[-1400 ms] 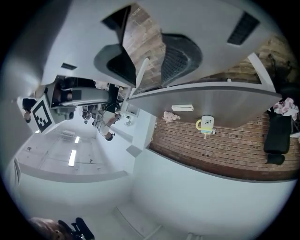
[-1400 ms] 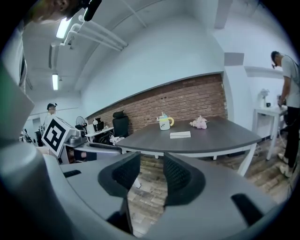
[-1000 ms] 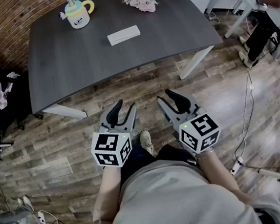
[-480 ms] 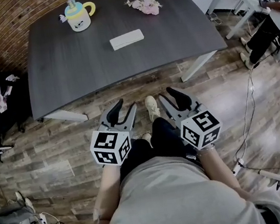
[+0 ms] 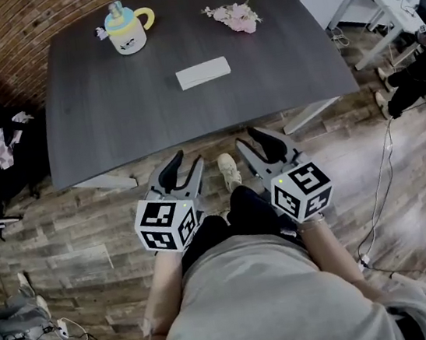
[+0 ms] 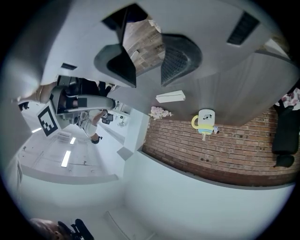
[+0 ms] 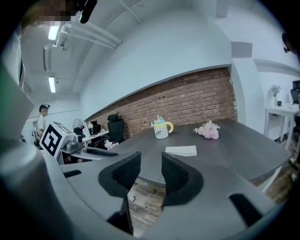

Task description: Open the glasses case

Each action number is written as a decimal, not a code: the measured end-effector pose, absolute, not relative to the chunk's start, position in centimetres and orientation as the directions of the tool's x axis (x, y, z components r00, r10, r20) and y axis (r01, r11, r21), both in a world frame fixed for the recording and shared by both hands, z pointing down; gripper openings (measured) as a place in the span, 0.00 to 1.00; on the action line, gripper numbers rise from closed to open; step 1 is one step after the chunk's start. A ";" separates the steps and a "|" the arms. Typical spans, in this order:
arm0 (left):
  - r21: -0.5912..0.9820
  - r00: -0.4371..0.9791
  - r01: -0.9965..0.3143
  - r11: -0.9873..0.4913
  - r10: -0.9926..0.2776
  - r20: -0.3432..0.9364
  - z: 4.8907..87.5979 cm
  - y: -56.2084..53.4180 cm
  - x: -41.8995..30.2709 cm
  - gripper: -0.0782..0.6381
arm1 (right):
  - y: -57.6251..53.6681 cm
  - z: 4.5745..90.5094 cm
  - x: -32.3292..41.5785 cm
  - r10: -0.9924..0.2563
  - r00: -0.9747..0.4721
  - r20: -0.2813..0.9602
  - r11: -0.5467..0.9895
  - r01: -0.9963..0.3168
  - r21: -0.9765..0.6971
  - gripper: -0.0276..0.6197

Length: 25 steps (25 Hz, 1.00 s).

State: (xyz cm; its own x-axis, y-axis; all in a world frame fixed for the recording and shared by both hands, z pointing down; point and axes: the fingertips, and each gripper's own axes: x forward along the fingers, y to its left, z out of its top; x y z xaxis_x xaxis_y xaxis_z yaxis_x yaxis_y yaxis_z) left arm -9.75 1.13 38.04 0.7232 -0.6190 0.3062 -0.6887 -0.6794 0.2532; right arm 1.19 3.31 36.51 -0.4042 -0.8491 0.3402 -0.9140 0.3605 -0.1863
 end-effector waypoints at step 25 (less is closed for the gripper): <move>0.208 0.592 -0.805 -0.556 -0.731 0.339 38.2 -18.7 -6.0 0.36 | -17.6 37.1 7.0 -0.765 -0.524 0.374 0.494 -0.850 -0.183 0.27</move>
State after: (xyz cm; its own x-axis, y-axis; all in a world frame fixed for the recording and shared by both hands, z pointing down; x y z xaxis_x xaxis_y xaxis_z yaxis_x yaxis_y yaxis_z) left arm -5.97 -18.69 38.23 0.5921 -0.7309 0.3394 -0.8050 -0.5557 0.2076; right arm 7.03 -17.63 37.08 -0.5244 -0.7651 0.3737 -0.8503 0.4935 -0.1827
